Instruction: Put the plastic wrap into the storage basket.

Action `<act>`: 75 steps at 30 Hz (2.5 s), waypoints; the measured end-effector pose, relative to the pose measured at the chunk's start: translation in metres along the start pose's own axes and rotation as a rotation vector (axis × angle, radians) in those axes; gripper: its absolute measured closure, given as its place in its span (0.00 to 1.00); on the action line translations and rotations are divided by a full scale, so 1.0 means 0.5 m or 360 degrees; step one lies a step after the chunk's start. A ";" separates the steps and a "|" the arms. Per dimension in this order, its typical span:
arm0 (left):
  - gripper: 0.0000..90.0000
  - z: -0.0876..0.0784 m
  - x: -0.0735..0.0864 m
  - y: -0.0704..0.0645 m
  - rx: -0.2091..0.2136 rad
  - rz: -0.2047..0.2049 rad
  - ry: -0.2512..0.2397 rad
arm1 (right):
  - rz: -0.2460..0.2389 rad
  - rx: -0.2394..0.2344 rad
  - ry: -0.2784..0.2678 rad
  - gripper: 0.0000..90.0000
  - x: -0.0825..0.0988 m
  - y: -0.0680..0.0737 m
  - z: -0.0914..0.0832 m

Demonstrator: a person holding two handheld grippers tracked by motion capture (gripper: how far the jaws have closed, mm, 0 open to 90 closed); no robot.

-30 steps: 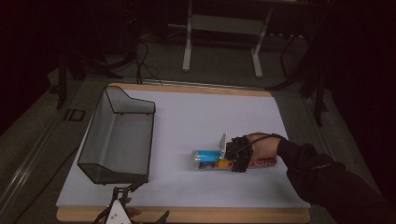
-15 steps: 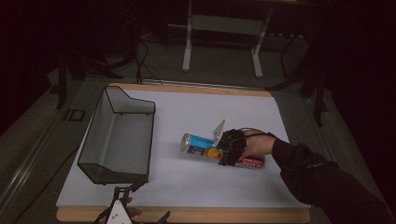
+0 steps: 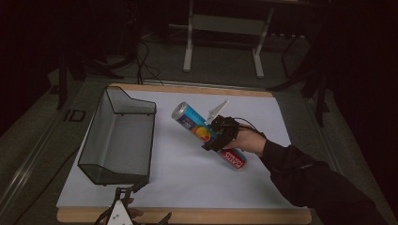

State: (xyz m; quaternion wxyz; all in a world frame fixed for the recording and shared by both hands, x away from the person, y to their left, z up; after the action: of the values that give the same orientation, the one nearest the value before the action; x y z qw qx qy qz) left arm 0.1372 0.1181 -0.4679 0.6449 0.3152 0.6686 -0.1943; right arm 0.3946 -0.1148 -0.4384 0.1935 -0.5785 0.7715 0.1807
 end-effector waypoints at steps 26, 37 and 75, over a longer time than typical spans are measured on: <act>0.01 0.006 -0.003 0.004 0.0010 -0.0014 -0.0009 | 0.0327 -0.0045 -0.0568 0.35 -0.215 0.080 0.034; 0.01 0.004 -0.004 0.008 0.0018 -0.0034 -0.0024 | 0.0472 -0.0051 -0.0774 0.35 -0.283 0.074 0.048; 0.01 0.000 -0.006 0.014 0.0005 -0.0026 -0.0036 | 0.0867 -0.0210 -0.0683 0.35 -0.351 0.132 0.229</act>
State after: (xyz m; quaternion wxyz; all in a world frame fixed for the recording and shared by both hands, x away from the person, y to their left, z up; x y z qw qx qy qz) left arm 0.1418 0.1229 -0.4640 0.6502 0.3084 0.6636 -0.2041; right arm 0.3860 0.1048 -0.4444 0.2581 -0.3116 0.8260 0.3924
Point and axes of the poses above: each handheld gripper's, and its own axes: z roughly forward along the jaws, x roughly out of its underside, y roughly to its left, the point moved 3 cm from there along z, roughly forward along the jaws, and after that the axes turned 3 degrees about -x, right-handed, at the moved point
